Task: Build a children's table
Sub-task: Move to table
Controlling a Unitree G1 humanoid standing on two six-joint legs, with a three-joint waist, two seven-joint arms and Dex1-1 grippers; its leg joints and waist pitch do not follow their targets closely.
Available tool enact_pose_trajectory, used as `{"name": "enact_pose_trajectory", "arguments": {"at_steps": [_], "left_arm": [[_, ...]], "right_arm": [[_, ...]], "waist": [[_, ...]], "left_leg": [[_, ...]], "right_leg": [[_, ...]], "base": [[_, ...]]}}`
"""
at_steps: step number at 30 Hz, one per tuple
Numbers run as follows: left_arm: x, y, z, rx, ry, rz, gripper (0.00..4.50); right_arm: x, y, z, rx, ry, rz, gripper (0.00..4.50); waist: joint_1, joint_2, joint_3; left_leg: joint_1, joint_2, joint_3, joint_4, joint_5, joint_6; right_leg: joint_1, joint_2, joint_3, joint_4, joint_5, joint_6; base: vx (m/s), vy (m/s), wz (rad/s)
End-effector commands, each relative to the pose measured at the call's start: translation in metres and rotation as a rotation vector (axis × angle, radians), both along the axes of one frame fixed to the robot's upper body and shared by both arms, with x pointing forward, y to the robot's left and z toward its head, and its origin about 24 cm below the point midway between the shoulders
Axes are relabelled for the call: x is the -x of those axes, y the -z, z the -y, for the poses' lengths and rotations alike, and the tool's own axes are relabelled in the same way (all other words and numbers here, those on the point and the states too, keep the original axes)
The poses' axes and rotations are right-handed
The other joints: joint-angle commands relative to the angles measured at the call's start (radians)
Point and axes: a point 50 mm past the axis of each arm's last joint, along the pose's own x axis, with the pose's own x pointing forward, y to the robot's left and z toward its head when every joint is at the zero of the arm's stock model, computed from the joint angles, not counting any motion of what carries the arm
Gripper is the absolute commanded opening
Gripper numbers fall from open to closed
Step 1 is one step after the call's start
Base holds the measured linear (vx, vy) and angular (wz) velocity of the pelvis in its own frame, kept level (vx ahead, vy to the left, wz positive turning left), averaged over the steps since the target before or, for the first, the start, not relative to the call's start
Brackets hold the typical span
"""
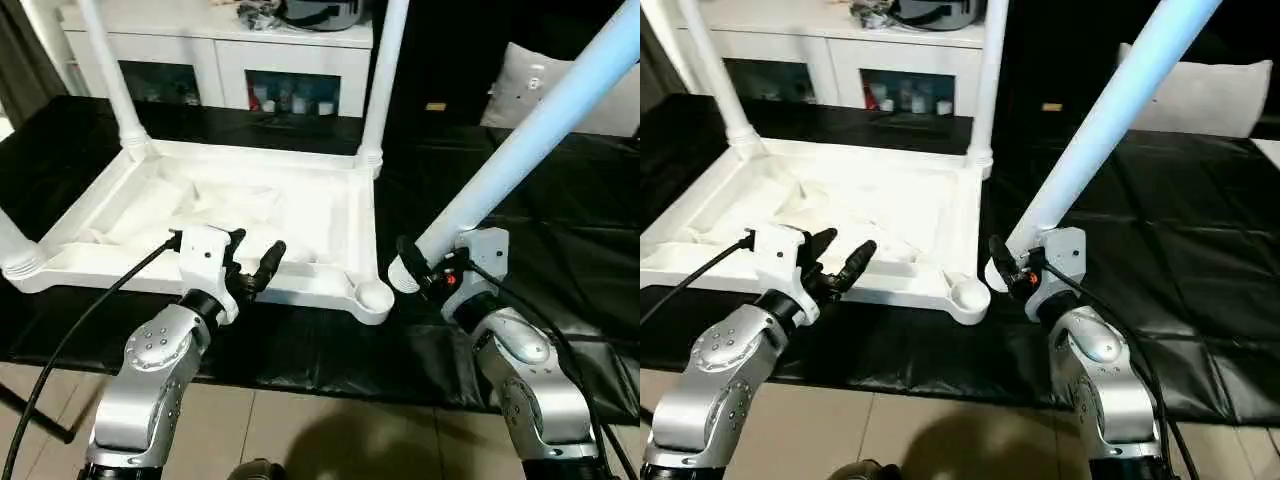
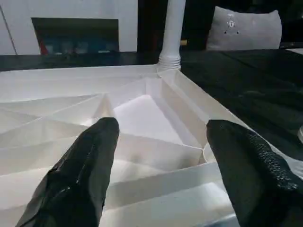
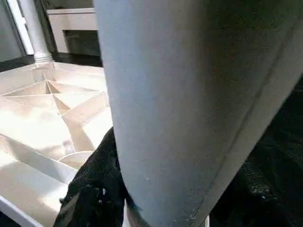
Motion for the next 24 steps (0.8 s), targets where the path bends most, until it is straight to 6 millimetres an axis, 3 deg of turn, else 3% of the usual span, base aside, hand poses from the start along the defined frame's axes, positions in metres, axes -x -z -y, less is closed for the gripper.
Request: {"name": "enact_pose_trajectory", "arguments": {"at_steps": [1,3,6,12,13,14,15,16,17,18,20,22,23,24], "left_arm": [[0.0003,0.0015,-0.0028,0.009,-0.018,-0.003,3.36],[0.0011,0.0016,-0.003,0.007,-0.023,0.0,3.36],[0.0021,0.0015,-0.0033,0.005,-0.025,0.003,3.36],[0.0026,0.0008,-0.0042,0.005,-0.031,0.008,3.36],[0.0026,0.0004,-0.0042,0.006,-0.032,0.009,3.36],[0.0026,0.0004,-0.0042,0.006,-0.032,0.009,3.36],[0.0028,0.0003,-0.0039,0.007,-0.03,0.009,3.36],[0.003,0.0003,-0.0035,0.008,-0.029,0.009,3.36],[0.003,0.0003,-0.0035,0.008,-0.029,0.009,3.36],[0.003,0.0003,-0.0033,0.008,-0.029,0.009,3.36],[0.0029,0.0003,-0.0032,0.009,-0.027,0.007,3.36],[0.0028,0.0003,-0.0032,0.011,-0.025,0.006,3.36],[0.0028,0.0004,-0.003,0.014,-0.023,0.005,3.36],[0.0028,0.0004,-0.0029,0.014,-0.023,0.004,3.36]], "right_arm": [[0.0001,-0.005,-0.0018,0.015,-0.016,0.024,1.87],[0.0003,-0.0047,-0.0037,0.013,-0.024,0.023,1.87],[0.0003,-0.0044,-0.0046,0.014,-0.028,0.022,1.87],[0.0001,-0.0035,-0.005,0.005,-0.036,0.018,1.87],[0.0001,-0.0029,-0.0056,0.0,-0.043,0.01,1.87],[0.0001,-0.0029,-0.0056,0.0,-0.043,0.01,1.87],[0.0003,-0.0018,-0.0057,-0.003,-0.04,0.0,1.87],[0.0004,-0.0018,-0.0056,0.009,-0.04,0.005,1.87],[0.0004,-0.0018,-0.0056,0.009,-0.04,0.005,1.87],[0.0006,-0.0018,-0.0057,0.018,-0.04,0.01,1.87],[0.0014,-0.0016,-0.0061,0.021,-0.045,0.011,1.87],[0.0018,-0.0012,-0.0061,0.019,-0.046,0.008,1.87],[0.0019,-0.0005,-0.0054,0.019,-0.044,0.006,1.87],[0.0019,-0.0004,-0.0054,0.019,-0.044,0.005,1.87]], "waist": [[-0.001,-0.007,-0.045],[0.001,-0.008,-0.05],[0.003,-0.01,-0.052],[0.007,-0.014,-0.061],[0.011,-0.001,-0.069],[0.014,-0.015,-0.062],[0.018,-0.02,-0.059],[0.035,-0.039,-0.055],[0.032,-0.018,-0.063],[0.03,-0.015,-0.07],[0.027,-0.022,-0.065],[0.029,-0.024,-0.06],[0.03,-0.022,-0.059],[0.03,-0.023,-0.052]], "left_leg": [[0.038,0.099,-0.058,-0.107,-0.511,-0.124],[0.035,0.1,-0.051,-0.105,-0.441,-0.095],[0.035,0.101,-0.041,-0.102,-0.392,-0.068],[0.033,0.104,-0.027,-0.09,-0.223,0.006],[0.079,0.124,0.011,-0.058,-0.218,-0.064],[0.079,0.116,0.021,-0.053,-0.249,-0.127],[0.067,0.109,0.027,-0.059,-0.254,-0.177],[0.043,0.095,0.01,-0.087,-0.298,-0.182],[0.042,0.101,0.006,-0.096,-0.277,-0.152],[0.055,0.105,0.004,-0.084,-0.24,-0.108],[0.045,0.102,0.009,-0.081,-0.225,-0.066],[0.047,0.104,0.013,-0.078,-0.252,-0.039],[0.05,0.106,0.012,-0.081,-0.284,-0.042],[0.061,0.109,0.011,-0.087,-0.381,-0.065]], "right_leg": [[-0.018,-0.08,0.048,-0.105,-0.252,-0.135],[-0.021,-0.073,0.048,-0.101,-0.158,-0.137],[-0.02,-0.072,0.049,-0.099,-0.097,-0.15],[-0.009,-0.063,0.047,-0.082,0.104,-0.17],[-0.046,-0.043,0.087,-0.097,0.091,-0.14],[-0.052,-0.031,0.096,-0.099,0.047,-0.123],[-0.047,-0.017,0.098,-0.097,0.005,-0.095],[-0.035,-0.019,0.085,-0.085,-0.036,-0.042],[-0.032,-0.021,0.082,-0.081,0.01,-0.041],[-0.047,-0.023,0.079,-0.077,0.12,-0.04],[-0.041,-0.03,0.082,-0.081,0.158,-0.059],[-0.043,-0.038,0.089,-0.091,0.083,-0.086],[-0.043,-0.039,0.089,-0.095,0.029,-0.089],[-0.043,-0.041,0.091,-0.108,-0.125,-0.082]], "base": [[0.0,0.0,0.0],[0.0,0.0,0.0],[0.0,0.0,0.0],[0.0,0.0,0.0],[0.006,0.018,-0.21],[0.006,0.018,-0.21],[-0.007,0.022,-0.46],[0.005,0.008,-0.27],[0.017,0.011,-0.44],[0.0,0.0,0.0],[0.005,0.0,-0.09],[0.0,0.0,0.0],[0.0,0.0,0.0],[0.0,0.0,0.0]]}}
